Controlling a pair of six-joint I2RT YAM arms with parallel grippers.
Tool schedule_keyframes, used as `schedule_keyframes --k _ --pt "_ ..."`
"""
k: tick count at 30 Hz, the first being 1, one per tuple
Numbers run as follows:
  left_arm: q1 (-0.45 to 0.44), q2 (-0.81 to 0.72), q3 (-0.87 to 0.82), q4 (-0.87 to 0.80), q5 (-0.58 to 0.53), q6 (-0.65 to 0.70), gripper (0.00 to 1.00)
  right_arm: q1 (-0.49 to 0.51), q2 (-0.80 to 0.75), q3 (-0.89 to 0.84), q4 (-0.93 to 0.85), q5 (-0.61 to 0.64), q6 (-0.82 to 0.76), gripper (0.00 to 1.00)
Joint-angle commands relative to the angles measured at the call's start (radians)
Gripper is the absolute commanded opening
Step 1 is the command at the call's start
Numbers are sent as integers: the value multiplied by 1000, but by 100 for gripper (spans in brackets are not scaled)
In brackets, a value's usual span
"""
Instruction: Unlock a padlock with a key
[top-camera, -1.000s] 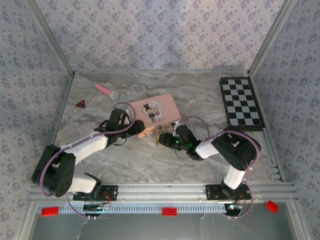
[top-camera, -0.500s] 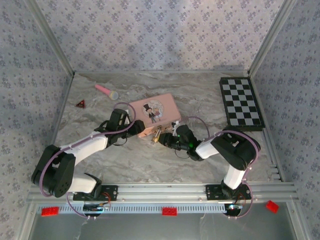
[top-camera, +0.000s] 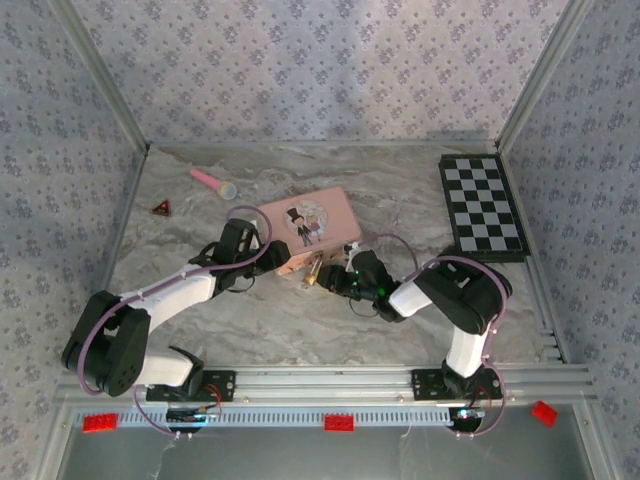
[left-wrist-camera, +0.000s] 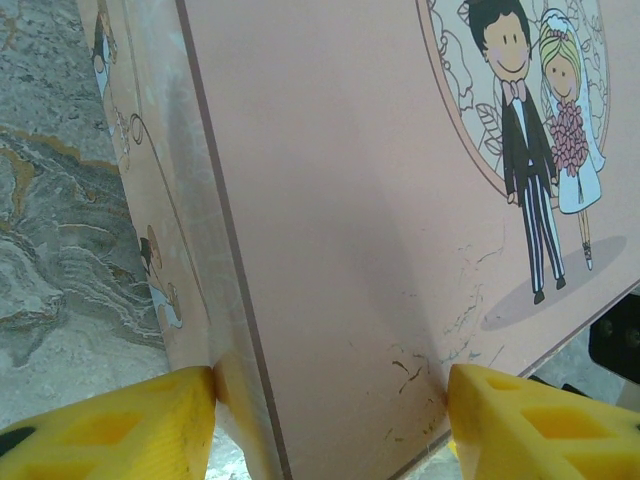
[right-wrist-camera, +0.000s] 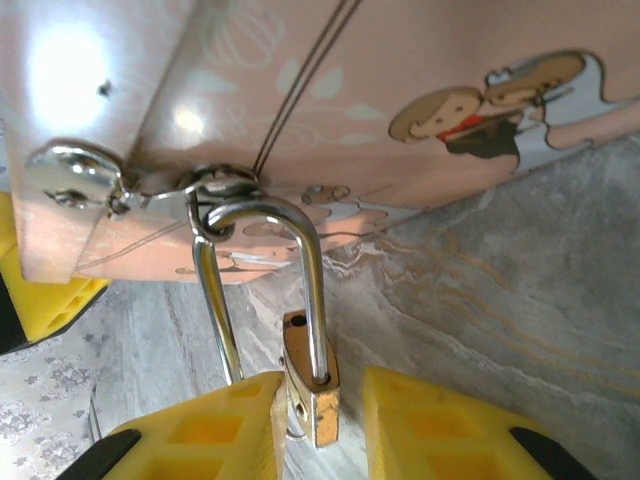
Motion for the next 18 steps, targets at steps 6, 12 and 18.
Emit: schedule_keyframes --k 6,12,18 --pt "-30 -10 -6 5 39 -8 62 -32 95 31 114 25 -22 24" --pt "-34 -5 -9 10 40 -9 62 -35 112 52 121 12 -25 18" --pt "-35 1 -12 13 29 -15 62 -36 93 31 125 43 -22 10"
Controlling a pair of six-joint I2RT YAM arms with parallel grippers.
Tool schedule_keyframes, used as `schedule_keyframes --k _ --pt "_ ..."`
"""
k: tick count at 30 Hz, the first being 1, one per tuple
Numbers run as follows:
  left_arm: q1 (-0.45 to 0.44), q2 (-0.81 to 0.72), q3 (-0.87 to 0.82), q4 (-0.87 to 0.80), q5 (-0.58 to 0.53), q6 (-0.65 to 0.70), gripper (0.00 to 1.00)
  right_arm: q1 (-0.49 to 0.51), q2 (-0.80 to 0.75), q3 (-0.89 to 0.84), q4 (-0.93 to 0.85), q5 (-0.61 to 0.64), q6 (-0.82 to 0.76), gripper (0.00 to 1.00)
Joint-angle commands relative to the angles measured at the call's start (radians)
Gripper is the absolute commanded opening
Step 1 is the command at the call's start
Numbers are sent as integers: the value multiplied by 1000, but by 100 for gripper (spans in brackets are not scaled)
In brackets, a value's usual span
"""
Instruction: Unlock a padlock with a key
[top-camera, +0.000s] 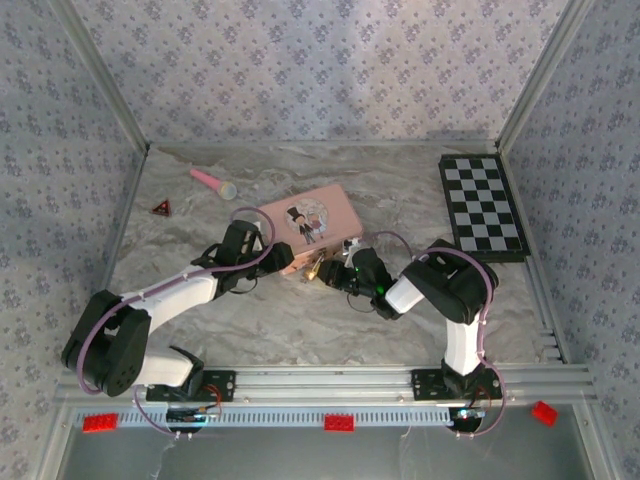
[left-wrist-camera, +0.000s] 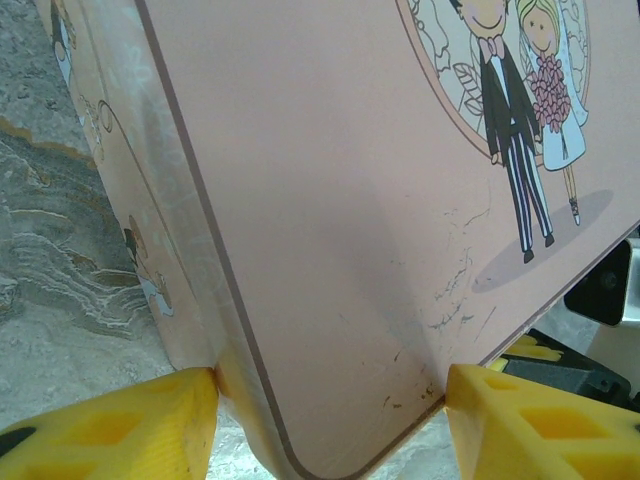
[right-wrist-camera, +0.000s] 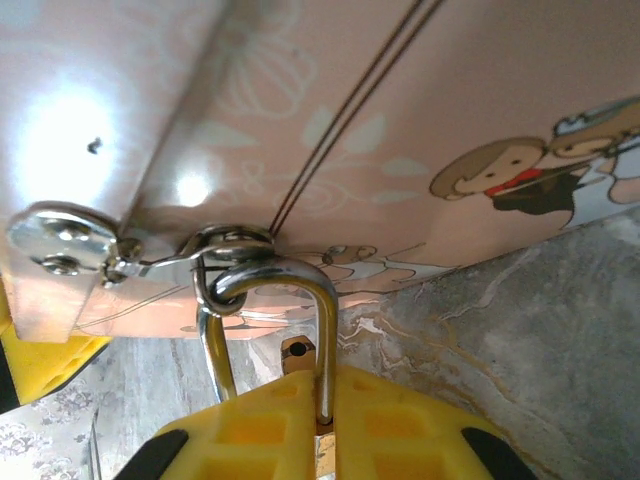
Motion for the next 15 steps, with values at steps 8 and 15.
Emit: schedule_keyframes --k 8,15 --pt "-13 9 -11 11 20 -17 62 -8 16 -10 74 65 6 16" --pt "-15 8 -11 13 23 -17 62 -10 52 -11 133 89 -5 24"
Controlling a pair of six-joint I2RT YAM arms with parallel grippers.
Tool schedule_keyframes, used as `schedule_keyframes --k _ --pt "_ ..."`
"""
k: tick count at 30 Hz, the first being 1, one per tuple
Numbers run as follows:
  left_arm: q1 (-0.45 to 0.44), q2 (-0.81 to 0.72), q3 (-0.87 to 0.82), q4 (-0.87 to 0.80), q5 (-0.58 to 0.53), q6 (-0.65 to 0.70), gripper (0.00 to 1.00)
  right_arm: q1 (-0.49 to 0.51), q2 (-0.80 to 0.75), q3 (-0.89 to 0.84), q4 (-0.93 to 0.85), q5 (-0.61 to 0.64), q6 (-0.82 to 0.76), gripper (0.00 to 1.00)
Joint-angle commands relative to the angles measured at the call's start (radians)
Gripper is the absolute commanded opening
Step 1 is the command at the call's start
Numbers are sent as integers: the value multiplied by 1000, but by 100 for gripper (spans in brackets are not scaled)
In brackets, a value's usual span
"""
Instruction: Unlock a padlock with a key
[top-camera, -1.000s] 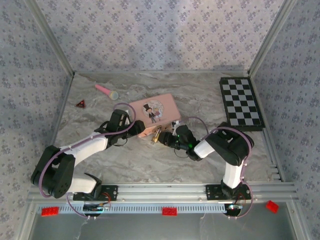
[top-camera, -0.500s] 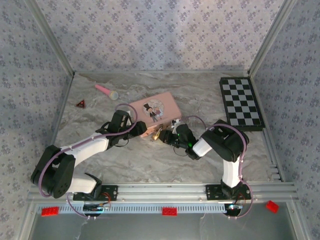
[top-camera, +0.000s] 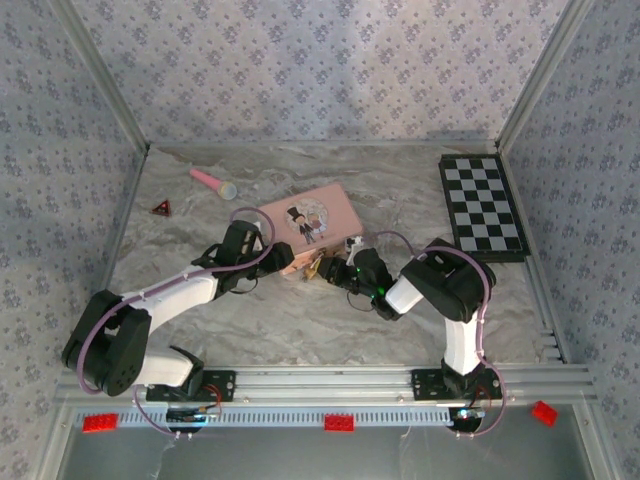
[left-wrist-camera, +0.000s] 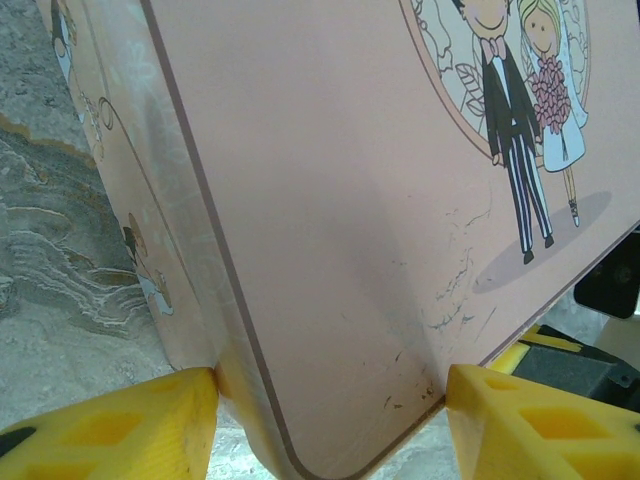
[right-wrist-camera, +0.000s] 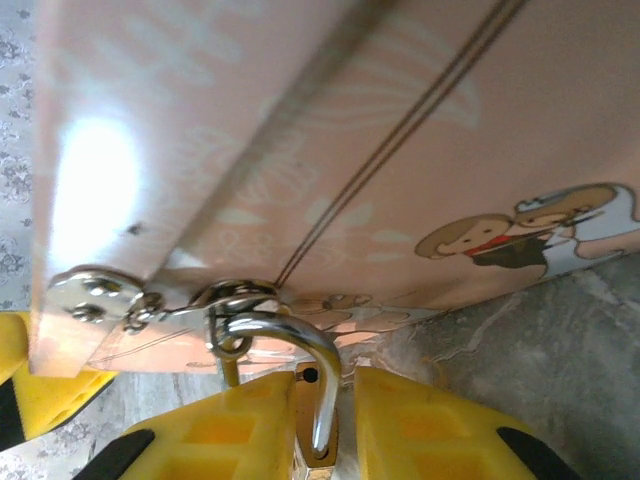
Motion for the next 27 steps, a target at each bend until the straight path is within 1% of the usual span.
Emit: schedule_keyframes --k 1,2,6,11,15,22,27 --pt "-13 6 -9 5 24 -5 62 -7 39 1 67 34 -16 24" --pt "-14 6 -11 7 24 -7 62 -7 45 6 71 35 -15 23" --pt "-14 6 -15 13 23 -11 62 -4 66 12 116 42 -10 15" --pt "-15 2 -19 7 19 -9 62 -1 47 -7 131 65 -14 9" --pt "-15 -1 -24 3 1 -12 62 3 33 -38 156 103 12 5" --pt "-15 -9 -29 3 -11 -24 62 1 23 -71 218 147 96 0" --pt "-16 -17 -34 8 -11 -26 62 2 11 -71 229 161 129 0"
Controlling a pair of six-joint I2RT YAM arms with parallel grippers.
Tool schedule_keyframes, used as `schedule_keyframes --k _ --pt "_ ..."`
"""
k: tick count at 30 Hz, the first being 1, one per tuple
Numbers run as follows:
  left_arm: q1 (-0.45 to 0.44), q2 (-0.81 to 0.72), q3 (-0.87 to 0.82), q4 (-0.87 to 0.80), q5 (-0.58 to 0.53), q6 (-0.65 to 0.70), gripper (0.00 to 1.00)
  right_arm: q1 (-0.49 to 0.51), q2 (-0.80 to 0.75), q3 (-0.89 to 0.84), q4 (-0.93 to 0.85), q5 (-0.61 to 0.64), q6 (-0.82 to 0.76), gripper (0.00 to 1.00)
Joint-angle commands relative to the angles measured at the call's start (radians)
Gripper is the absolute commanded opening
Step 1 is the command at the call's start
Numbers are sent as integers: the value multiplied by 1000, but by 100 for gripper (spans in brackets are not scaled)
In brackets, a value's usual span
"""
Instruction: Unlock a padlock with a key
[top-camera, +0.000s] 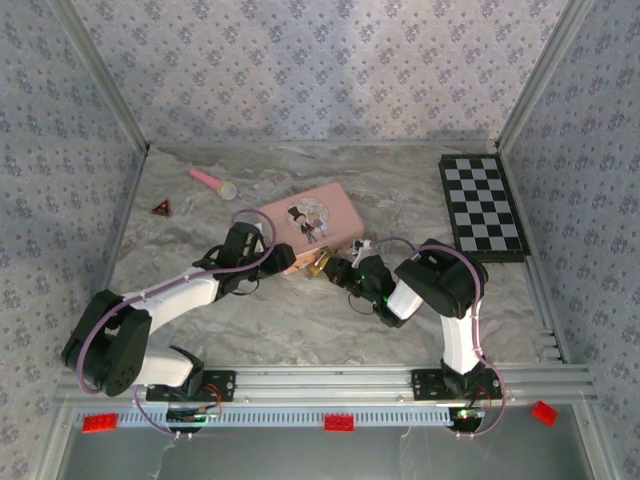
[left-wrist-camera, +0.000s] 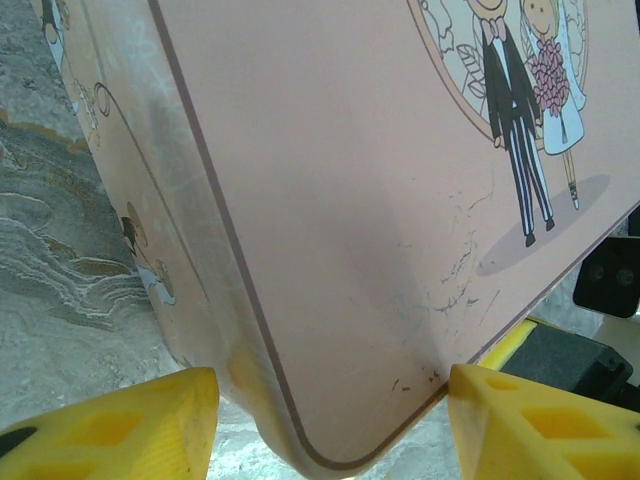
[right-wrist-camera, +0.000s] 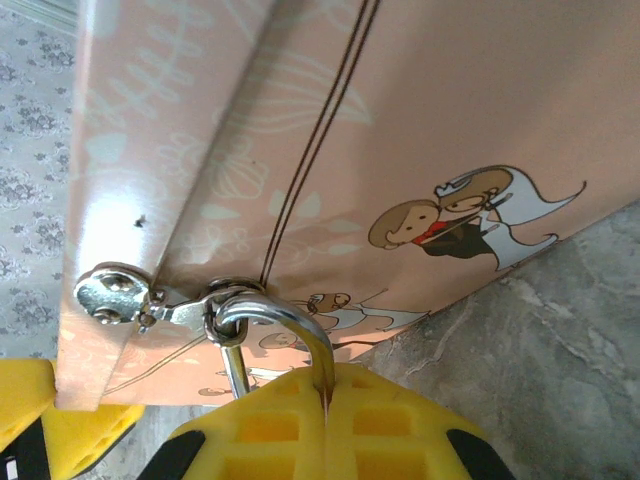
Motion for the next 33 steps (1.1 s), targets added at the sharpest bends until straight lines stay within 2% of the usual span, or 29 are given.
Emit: schedule_keyframes --k 1,15,21,33 --pt "-6 -17 -21 -11 -8 -8 62 -3 -38 -11 49 72 41 0" --pt "-10 -7 -31 15 -5 -22 62 22 -74 -17 83 165 79 0" --pt "-12 4 -34 63 3 -49 62 47 -110 10 83 208 45 0" --pt "-16 17 -18 84 -19 -60 62 35 -111 -11 83 284 85 0"
